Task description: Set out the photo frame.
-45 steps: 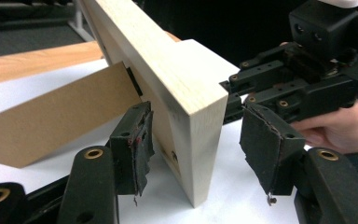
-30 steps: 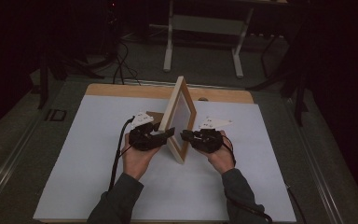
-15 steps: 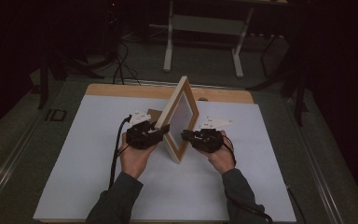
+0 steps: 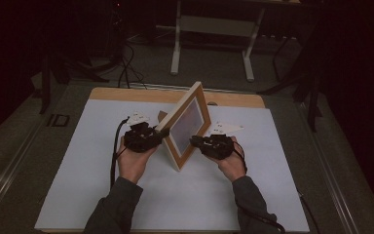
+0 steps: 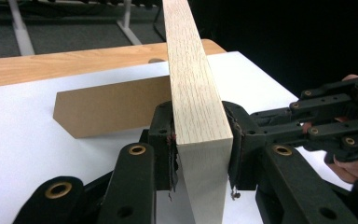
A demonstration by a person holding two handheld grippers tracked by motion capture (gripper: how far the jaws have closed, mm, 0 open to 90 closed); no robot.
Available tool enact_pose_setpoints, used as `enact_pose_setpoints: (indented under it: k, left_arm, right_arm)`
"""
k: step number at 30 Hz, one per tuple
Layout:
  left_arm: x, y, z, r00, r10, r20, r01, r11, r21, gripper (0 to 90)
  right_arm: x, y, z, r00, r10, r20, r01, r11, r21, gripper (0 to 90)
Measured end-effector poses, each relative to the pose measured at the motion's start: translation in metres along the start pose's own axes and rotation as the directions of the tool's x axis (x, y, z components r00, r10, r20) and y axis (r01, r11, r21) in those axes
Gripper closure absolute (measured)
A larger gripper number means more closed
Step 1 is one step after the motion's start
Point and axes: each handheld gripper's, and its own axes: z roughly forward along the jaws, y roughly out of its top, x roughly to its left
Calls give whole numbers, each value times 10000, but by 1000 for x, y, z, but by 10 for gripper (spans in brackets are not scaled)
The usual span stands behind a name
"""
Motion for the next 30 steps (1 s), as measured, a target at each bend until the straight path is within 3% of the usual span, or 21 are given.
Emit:
enact_pose_setpoints:
  k: [16, 30]
  left_arm:
    - [23, 4, -7, 9950, -176, 986, 141, 9992, 363, 715]
    - [36, 5, -14, 9770, 382, 2098, -528, 9965, 645, 717]
  right_arm:
    - [-3, 5, -4, 9999, -84, 114, 85, 10000, -40, 779]
    - [-8, 6, -10, 9995, 14, 305, -9, 9999, -148, 778]
